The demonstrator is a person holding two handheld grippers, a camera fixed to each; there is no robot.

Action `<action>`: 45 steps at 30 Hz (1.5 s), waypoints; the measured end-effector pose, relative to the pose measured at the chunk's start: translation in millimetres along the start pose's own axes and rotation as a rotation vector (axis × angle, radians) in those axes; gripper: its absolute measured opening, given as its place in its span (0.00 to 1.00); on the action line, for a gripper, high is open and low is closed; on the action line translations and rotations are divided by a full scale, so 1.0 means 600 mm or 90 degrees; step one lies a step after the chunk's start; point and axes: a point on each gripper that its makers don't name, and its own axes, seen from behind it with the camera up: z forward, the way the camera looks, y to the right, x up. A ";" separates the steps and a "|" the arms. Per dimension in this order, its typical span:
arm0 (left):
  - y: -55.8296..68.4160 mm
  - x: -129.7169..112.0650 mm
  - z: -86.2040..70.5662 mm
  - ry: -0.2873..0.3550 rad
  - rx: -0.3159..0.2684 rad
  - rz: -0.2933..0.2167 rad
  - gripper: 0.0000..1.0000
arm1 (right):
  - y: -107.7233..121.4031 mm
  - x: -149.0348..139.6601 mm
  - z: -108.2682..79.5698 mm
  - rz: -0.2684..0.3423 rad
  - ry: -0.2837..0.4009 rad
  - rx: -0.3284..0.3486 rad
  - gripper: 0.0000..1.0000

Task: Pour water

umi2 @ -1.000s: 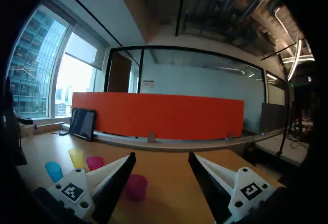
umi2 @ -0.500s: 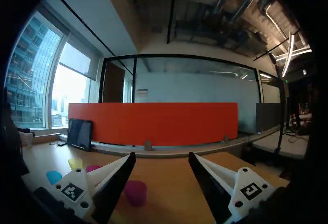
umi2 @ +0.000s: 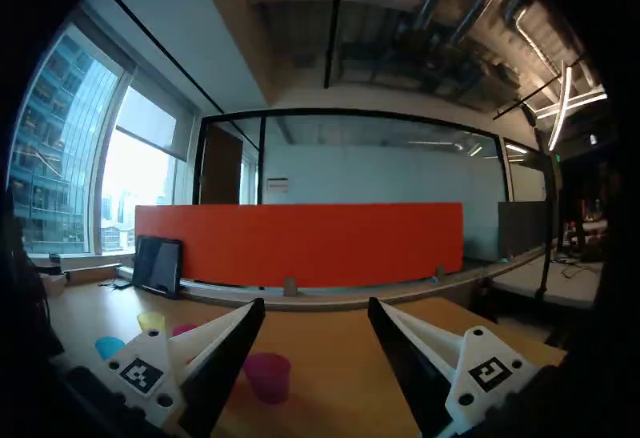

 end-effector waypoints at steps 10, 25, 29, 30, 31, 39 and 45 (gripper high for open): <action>-0.008 -0.008 -0.018 0.018 -0.009 0.025 0.90 | -0.009 -0.021 -0.006 0.021 -0.001 -0.003 1.00; -0.011 -0.039 -0.029 0.010 -0.019 0.034 0.90 | 0.008 -0.034 -0.016 0.016 0.000 -0.023 1.00; -0.013 -0.047 -0.030 0.003 -0.021 0.029 0.90 | 0.007 -0.030 -0.018 0.015 0.001 -0.023 1.00; -0.014 -0.049 -0.030 0.001 -0.022 0.027 0.90 | 0.006 -0.029 -0.018 0.014 0.000 -0.023 1.00; -0.015 -0.051 -0.030 -0.001 -0.022 0.026 0.90 | 0.005 -0.028 -0.019 0.014 0.000 -0.023 1.00; -0.016 -0.063 -0.030 -0.014 -0.026 0.017 0.90 | -0.007 -0.019 -0.021 0.011 0.004 -0.017 1.00; -0.013 -0.070 -0.025 -0.022 -0.031 0.018 0.90 | -0.012 -0.020 -0.023 0.012 0.002 -0.011 1.00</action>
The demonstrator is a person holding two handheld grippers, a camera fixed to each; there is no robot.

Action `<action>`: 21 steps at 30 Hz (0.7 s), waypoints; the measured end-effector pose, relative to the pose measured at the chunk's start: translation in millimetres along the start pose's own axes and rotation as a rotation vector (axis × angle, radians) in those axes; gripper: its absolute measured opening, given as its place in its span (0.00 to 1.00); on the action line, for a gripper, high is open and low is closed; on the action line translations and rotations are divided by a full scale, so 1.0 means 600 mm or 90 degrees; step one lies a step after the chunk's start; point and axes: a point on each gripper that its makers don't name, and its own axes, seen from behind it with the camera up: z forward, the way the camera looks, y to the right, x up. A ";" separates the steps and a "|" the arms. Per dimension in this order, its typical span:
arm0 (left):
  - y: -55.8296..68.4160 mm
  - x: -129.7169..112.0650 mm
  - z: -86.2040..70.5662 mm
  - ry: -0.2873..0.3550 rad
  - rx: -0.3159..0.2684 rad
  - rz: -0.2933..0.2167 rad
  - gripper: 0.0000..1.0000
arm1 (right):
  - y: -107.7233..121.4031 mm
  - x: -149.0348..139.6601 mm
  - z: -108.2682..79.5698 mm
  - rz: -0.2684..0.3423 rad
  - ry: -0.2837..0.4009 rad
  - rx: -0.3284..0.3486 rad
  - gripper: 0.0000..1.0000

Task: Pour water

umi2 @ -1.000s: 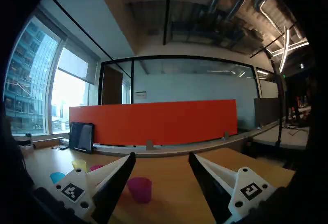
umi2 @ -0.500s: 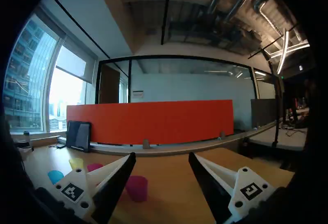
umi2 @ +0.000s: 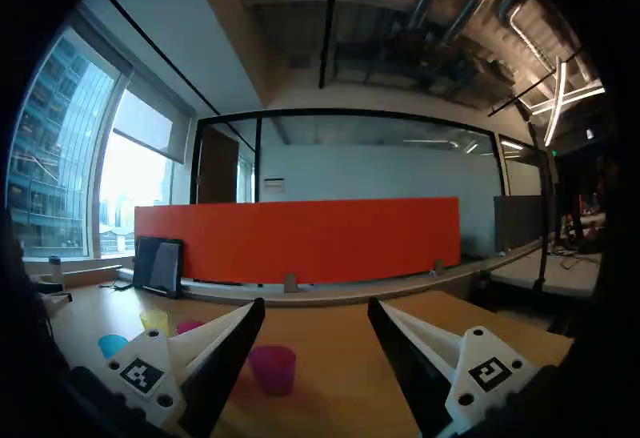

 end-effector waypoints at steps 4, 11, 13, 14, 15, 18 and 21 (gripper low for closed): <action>0.001 -0.001 0.001 0.000 -0.001 0.000 0.89 | -0.001 0.003 -0.002 0.000 0.003 0.003 1.00; 0.001 0.000 0.000 -0.002 -0.002 0.001 0.96 | 0.000 0.011 -0.002 0.003 0.013 0.010 1.00; 0.001 0.000 0.000 -0.002 -0.002 0.002 0.98 | 0.003 0.014 -0.002 0.002 0.018 0.011 1.00; 0.001 0.000 0.000 -0.002 -0.002 0.002 0.98 | 0.004 0.015 -0.002 0.001 0.019 0.011 1.00; 0.001 0.001 0.000 -0.002 -0.001 0.002 0.98 | 0.006 0.015 -0.002 0.000 0.021 0.012 1.00; 0.001 0.001 0.000 -0.002 -0.001 0.002 0.98 | 0.009 0.006 -0.002 -0.006 0.016 0.013 1.00; 0.002 0.001 0.000 -0.002 -0.001 0.002 0.98 | 0.010 -0.007 -0.002 -0.013 0.009 0.018 1.00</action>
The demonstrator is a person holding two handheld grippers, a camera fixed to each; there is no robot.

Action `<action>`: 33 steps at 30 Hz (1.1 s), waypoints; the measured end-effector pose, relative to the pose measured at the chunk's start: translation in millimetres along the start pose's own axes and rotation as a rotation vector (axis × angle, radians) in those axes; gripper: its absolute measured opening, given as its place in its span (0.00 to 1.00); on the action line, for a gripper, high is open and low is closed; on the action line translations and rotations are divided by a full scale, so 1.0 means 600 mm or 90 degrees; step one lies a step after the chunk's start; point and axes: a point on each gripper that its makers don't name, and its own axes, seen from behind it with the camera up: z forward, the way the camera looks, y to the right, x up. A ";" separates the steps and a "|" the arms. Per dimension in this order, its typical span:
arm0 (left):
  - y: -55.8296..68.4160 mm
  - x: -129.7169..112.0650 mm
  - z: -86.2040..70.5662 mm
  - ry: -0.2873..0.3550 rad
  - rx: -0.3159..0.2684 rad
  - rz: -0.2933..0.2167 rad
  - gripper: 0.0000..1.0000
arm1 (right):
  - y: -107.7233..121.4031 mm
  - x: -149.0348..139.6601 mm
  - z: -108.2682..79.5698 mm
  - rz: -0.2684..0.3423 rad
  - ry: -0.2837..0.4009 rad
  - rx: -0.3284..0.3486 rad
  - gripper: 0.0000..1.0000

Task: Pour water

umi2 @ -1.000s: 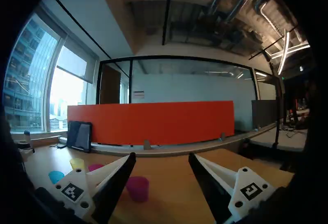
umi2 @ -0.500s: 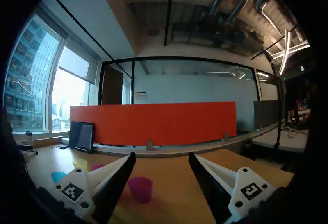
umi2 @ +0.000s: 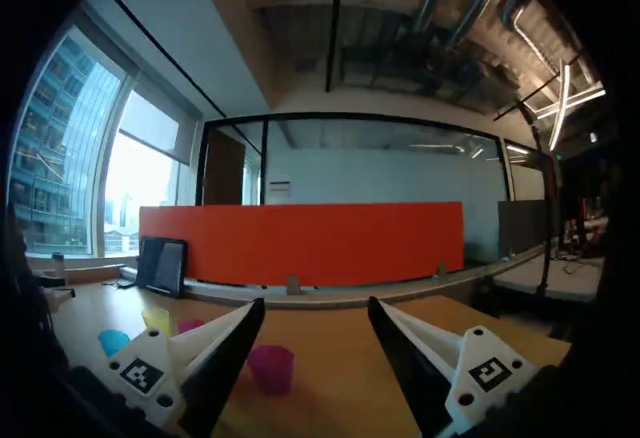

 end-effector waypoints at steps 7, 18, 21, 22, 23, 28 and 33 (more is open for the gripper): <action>0.001 0.000 -0.001 0.000 0.000 0.000 0.98 | 0.002 -0.017 0.001 -0.011 0.004 -0.005 1.00; 0.002 0.000 0.000 0.000 0.000 0.000 0.98 | 0.000 -0.071 0.000 -0.001 -0.020 -0.008 1.00; 0.002 0.000 0.000 0.000 0.000 0.000 0.98 | 0.002 -0.087 0.002 -0.002 -0.028 -0.008 1.00; 0.002 0.000 0.000 0.000 0.000 0.000 0.97 | 0.003 -0.091 0.003 -0.001 -0.031 -0.009 1.00; 0.002 0.000 -0.001 0.000 0.000 0.000 0.98 | 0.005 -0.096 0.004 0.001 -0.034 -0.010 1.00; 0.002 0.000 0.000 0.000 0.000 0.000 0.98 | 0.007 -0.112 0.008 0.007 -0.046 -0.011 1.00; 0.001 0.000 0.000 0.000 0.000 0.000 0.98 | 0.007 -0.130 0.008 0.004 -0.056 -0.010 1.00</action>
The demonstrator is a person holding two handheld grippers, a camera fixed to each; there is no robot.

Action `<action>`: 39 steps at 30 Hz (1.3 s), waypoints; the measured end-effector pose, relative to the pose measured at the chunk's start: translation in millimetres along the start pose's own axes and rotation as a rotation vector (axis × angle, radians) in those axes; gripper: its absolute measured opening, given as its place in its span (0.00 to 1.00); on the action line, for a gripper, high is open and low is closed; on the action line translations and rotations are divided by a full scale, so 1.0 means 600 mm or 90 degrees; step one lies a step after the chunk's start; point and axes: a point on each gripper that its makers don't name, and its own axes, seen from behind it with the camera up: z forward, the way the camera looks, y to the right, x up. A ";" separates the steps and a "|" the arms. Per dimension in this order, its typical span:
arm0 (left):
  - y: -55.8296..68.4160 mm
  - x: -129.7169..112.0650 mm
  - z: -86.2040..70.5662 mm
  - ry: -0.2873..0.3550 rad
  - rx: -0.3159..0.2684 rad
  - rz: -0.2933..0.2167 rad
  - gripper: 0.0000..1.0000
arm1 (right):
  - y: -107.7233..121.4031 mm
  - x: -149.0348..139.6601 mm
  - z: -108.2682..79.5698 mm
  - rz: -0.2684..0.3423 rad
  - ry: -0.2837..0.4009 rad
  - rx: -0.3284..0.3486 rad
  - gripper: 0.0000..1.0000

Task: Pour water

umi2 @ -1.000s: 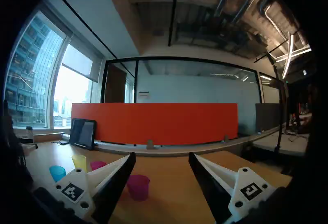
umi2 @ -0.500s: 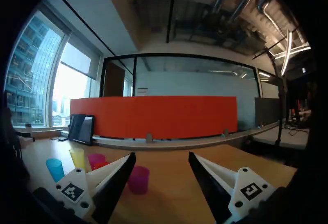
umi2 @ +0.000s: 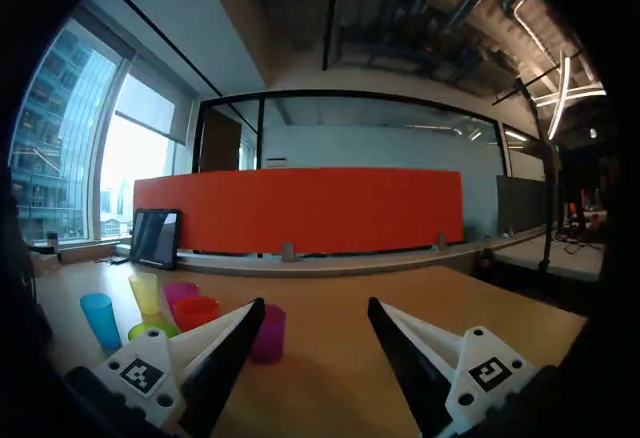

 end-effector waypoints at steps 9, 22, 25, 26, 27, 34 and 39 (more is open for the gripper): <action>0.000 0.000 0.000 0.000 0.000 0.000 0.98 | 0.003 -0.017 0.000 -0.008 -0.015 -0.004 1.00; 0.000 0.001 0.001 0.000 0.000 0.000 0.98 | 0.009 -0.021 0.002 -0.008 -0.023 -0.006 1.00; 0.000 0.001 0.001 0.000 0.000 0.000 0.98 | 0.011 -0.021 0.001 -0.008 -0.023 -0.007 1.00; 0.000 0.001 0.000 0.000 0.000 0.000 0.98 | 0.011 -0.021 0.000 -0.008 -0.023 -0.007 1.00; 0.000 0.001 0.000 0.000 0.000 0.000 0.98 | 0.011 -0.021 0.000 -0.008 -0.023 -0.007 1.00; 0.000 0.001 0.001 0.000 0.000 0.000 0.98 | 0.011 -0.022 0.000 -0.008 -0.025 -0.006 1.00; 0.000 0.000 0.000 0.000 0.000 0.000 0.97 | 0.010 -0.021 -0.001 -0.008 -0.025 -0.006 1.00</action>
